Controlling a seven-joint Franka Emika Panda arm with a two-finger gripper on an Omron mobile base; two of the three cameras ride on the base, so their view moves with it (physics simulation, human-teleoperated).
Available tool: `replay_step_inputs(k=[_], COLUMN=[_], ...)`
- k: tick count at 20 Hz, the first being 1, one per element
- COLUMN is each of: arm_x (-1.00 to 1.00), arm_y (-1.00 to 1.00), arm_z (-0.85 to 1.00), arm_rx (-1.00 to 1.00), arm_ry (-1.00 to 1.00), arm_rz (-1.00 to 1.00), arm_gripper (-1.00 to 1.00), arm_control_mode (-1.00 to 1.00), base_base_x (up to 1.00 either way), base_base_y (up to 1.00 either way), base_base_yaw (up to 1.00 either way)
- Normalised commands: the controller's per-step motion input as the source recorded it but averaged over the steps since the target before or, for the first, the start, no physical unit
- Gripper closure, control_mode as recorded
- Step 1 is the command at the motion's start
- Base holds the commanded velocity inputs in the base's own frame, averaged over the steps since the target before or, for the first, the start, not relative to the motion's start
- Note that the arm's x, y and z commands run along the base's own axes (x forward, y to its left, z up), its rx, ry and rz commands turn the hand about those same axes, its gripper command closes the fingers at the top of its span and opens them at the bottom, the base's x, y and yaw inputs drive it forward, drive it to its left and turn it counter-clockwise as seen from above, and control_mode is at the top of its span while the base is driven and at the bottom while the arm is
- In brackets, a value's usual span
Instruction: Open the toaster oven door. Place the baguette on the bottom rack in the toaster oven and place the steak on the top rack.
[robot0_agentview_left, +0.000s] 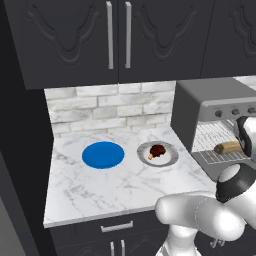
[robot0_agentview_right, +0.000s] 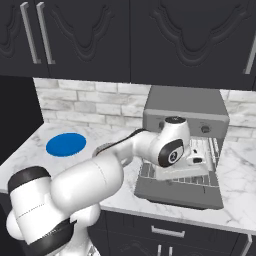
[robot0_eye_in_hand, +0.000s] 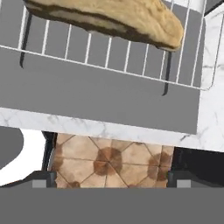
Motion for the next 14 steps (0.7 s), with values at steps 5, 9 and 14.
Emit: replay_step_inputs(k=[5, 9, 14], arm_x=[0.0, 0.0, 0.15], arm_y=[0.03, 0.03, 0.04], arm_z=[-0.12, -0.35, -0.26], arm_rx=[0.19, 0.33, 0.03], arm_ry=[-0.03, -0.21, -0.29], arm_rz=[-0.3, -0.25, -0.4], arm_gripper=[-1.0, -1.0, -1.0], arm_control_mode=[-1.0, -1.0, -1.0], base_base_x=[0.0, 0.0, 0.0], base_base_y=[0.0, 0.0, 0.0], base_base_yaw=[0.0, 0.0, 0.0])
